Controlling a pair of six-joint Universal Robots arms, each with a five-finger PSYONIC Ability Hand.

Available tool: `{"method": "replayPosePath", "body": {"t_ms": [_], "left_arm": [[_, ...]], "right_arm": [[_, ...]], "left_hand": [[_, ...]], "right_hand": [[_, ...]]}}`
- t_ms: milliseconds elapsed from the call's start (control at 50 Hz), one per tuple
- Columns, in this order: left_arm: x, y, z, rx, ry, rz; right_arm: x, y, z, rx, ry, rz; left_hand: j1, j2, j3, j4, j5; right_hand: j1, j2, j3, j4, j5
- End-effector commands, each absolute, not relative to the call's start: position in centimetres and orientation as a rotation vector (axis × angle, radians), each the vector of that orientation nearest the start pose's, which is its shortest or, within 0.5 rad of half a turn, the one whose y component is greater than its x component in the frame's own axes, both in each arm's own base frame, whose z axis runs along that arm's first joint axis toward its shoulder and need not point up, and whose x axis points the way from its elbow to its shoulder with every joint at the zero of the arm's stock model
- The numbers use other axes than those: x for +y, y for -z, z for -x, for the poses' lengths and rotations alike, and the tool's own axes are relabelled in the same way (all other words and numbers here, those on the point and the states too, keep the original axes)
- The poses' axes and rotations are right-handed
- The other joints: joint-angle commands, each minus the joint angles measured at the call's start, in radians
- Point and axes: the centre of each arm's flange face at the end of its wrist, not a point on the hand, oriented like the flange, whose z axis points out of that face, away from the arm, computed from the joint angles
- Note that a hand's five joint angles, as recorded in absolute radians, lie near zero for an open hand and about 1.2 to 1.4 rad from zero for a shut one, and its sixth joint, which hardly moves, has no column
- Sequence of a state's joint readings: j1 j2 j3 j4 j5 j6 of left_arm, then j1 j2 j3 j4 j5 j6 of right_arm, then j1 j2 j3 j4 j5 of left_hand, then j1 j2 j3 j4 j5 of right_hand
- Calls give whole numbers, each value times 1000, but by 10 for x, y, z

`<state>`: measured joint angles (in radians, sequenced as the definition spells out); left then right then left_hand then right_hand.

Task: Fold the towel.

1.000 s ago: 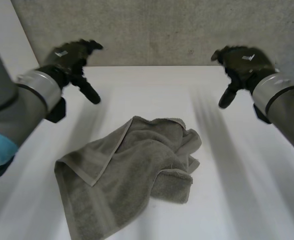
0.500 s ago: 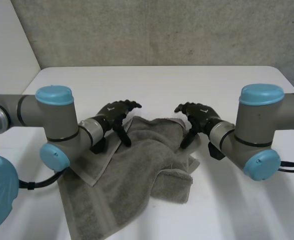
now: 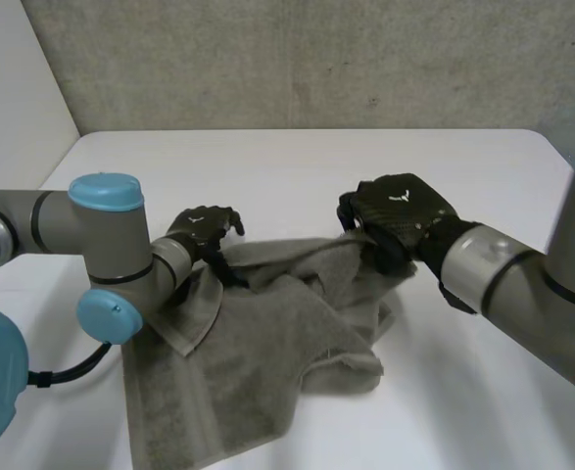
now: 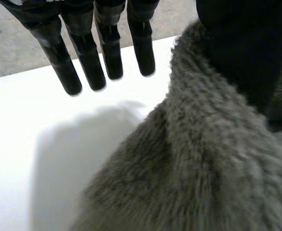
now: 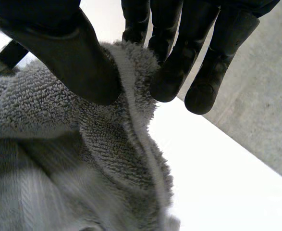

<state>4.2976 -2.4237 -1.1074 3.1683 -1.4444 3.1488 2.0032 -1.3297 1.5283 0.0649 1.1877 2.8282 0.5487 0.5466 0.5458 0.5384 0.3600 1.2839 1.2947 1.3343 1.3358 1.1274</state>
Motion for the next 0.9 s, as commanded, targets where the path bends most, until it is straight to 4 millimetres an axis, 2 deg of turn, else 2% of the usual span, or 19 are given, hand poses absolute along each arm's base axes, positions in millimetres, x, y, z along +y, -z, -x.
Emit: {"method": "replayPosePath", "body": {"t_ms": [20, 40, 160, 200, 260, 300, 360, 400, 500, 540, 560, 600, 620, 660, 700, 720, 760, 840, 900], "left_arm": [[-334, -158, 297, 2696, 2019, -648], [-336, -172, 298, 2653, 2086, -637], [-344, -221, 301, 2470, 2345, -603], [-351, -269, 303, 2271, 2578, -559], [-353, -297, 302, 2149, 2699, -525], [-351, -353, 293, 1867, 2930, -423], [-342, -391, 283, 1636, 3083, -297], [-337, -398, 279, 1587, 3118, -255], [-329, -365, 275, 1727, 3048, -273], [-326, -324, 270, 1894, 2920, -298], [-326, -324, 270, 1895, 2919, -298], [-322, -280, 263, 2058, 2770, -319], [-322, -280, 263, 2058, 2769, -319], [-317, -259, 261, 2134, 2697, -341], [-309, -212, 259, 2291, 2550, -396], [-309, -212, 259, 2291, 2549, -396], [-306, -174, 254, 2413, 2420, -438], [-298, -150, 251, 2506, 2320, -472], [-290, -137, 249, 2564, 2248, -510]], "right_arm": [[-222, -241, -270, 2007, 1701, 1378], [-229, -239, -271, 2027, 1727, 1422], [-264, -260, -285, 1975, 1963, 1434], [-290, -299, -296, 1787, 2251, 1301], [-300, -323, -301, 1647, 2410, 1194], [-313, -362, -302, 1369, 2642, 945], [-301, -396, -298, 1094, 2772, 736], [-291, -406, -294, 1018, 2801, 689], [-279, -381, -290, 1179, 2702, 761], [-276, -338, -291, 1421, 2523, 881], [-276, -338, -291, 1422, 2522, 881], [-270, -286, -300, 1651, 2302, 1026], [-270, -286, -300, 1652, 2301, 1027], [-256, -238, -312, 1781, 2110, 1193], [-251, -216, -315, 1824, 2043, 1262], [-251, -216, -315, 1824, 2042, 1263], [-248, -175, -314, 1913, 1920, 1349], [-245, -139, -317, 1986, 1799, 1403], [-243, -122, -316, 2027, 1738, 1427]], "left_hand": [[668, 670, 671, 678, 682], [829, 831, 832, 839, 843], [848, 850, 850, 858, 862], [848, 850, 850, 858, 862], [848, 850, 850, 858, 862], [848, 850, 850, 858, 862], [848, 850, 850, 858, 862], [848, 850, 850, 858, 862], [848, 850, 850, 858, 862], [848, 850, 850, 858, 862], [848, 850, 850, 858, 862], [848, 850, 850, 858, 862], [848, 850, 850, 858, 862], [848, 850, 850, 858, 862], [848, 850, 850, 858, 862], [848, 850, 850, 858, 862], [848, 850, 850, 858, 862], [804, 806, 807, 814, 818], [421, 424, 424, 432, 436]], "right_hand": [[112, 102, 62, 60, 94], [112, 102, 62, 60, 94], [112, 102, 62, 60, 94], [112, 102, 62, 60, 94], [112, 102, 62, 60, 94], [112, 102, 62, 60, 94], [112, 102, 62, 60, 94], [112, 102, 62, 60, 94], [112, 102, 62, 60, 94], [112, 102, 62, 60, 94], [112, 102, 62, 60, 94], [112, 102, 62, 60, 94], [112, 102, 62, 60, 94], [112, 102, 62, 60, 94], [112, 102, 62, 60, 94], [112, 102, 62, 60, 94], [112, 102, 62, 60, 94], [112, 102, 62, 60, 94], [112, 102, 62, 60, 94]]}}
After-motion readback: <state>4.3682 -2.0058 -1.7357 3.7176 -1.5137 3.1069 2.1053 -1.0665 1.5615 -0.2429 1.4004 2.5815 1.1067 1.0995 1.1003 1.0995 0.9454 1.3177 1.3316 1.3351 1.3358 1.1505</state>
